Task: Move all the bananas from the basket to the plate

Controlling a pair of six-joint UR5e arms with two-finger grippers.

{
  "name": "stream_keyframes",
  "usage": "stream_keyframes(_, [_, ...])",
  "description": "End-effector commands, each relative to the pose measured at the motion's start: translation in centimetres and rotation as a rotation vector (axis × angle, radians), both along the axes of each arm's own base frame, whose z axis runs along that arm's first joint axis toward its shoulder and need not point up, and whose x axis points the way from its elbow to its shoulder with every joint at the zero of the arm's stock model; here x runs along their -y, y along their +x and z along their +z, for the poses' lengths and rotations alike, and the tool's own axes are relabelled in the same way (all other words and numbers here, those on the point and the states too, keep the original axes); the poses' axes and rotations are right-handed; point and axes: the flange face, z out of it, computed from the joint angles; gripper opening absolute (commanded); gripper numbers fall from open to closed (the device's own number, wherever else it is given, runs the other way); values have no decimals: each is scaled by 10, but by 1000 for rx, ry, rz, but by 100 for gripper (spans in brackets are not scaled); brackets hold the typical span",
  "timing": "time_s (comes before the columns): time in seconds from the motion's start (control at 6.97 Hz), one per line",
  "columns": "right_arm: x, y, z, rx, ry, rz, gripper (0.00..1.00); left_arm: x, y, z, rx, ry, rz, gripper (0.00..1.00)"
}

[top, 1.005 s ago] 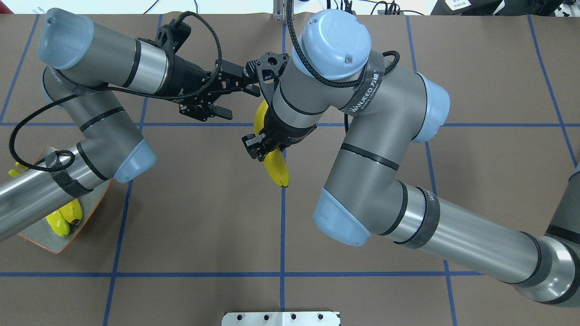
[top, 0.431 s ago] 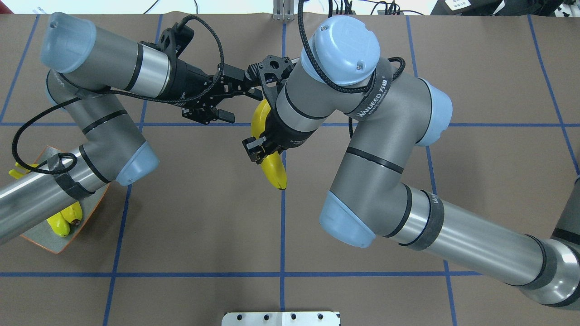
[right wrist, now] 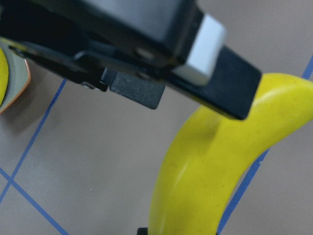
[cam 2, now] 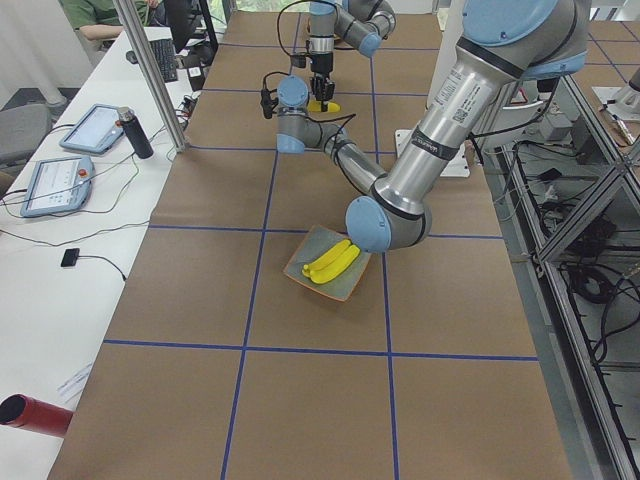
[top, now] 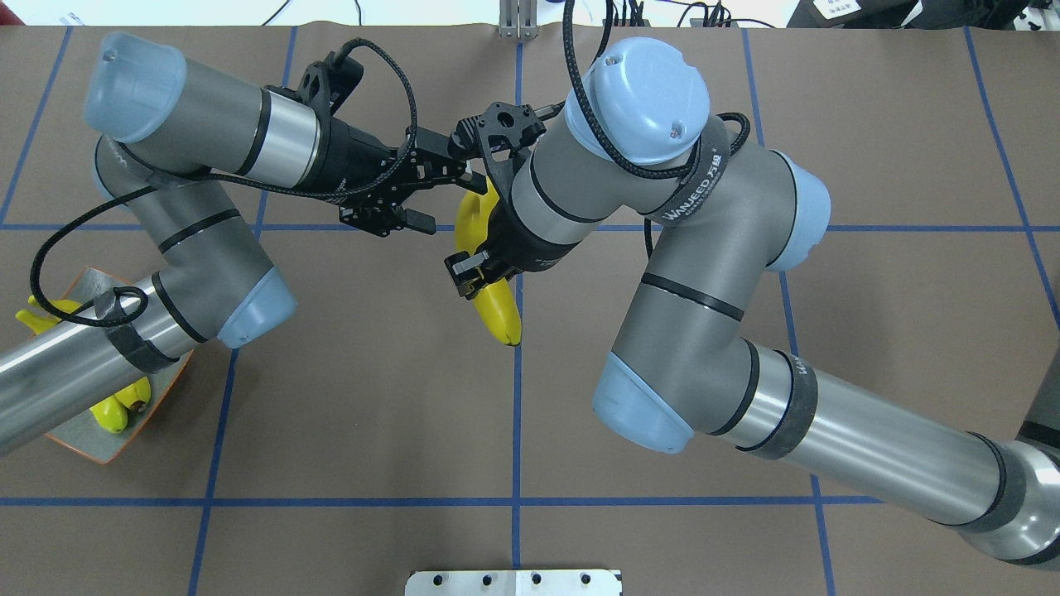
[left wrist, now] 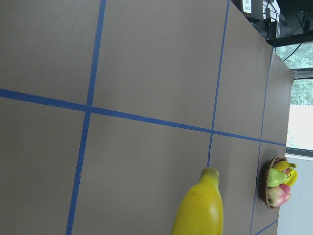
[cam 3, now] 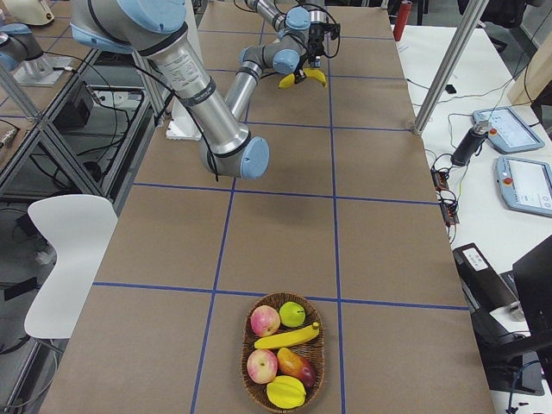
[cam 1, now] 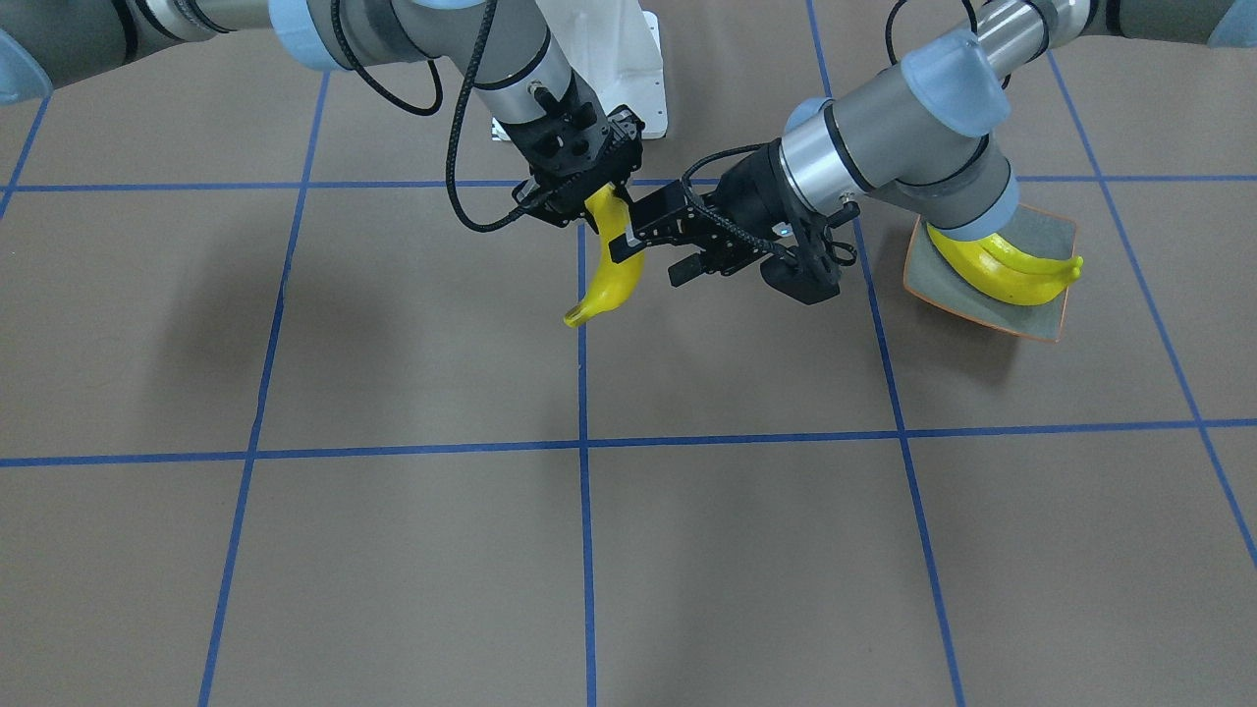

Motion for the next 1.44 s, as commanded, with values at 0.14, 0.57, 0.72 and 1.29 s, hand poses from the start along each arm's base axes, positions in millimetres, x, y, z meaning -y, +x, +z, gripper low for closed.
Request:
stream_keyframes(0.14, [0, 0, 0, 5, 3, 0, 0, -13, 13, -4, -14, 12, 28, 95])
stream_keyframes(0.57, [-1, 1, -2, 8, 3, -1, 0, -23, 22, -3, -19, 18, 49, 72])
stream_keyframes(0.72, [-2, 2, -4, 11, 5, -1, 0, -23, 23, -3, -23, 22, 51, 72])
stream_keyframes(1.29, [-3, 0, 0, 6, 2, -4, 0, -29, 23, -6, -43, 36, 57, 68])
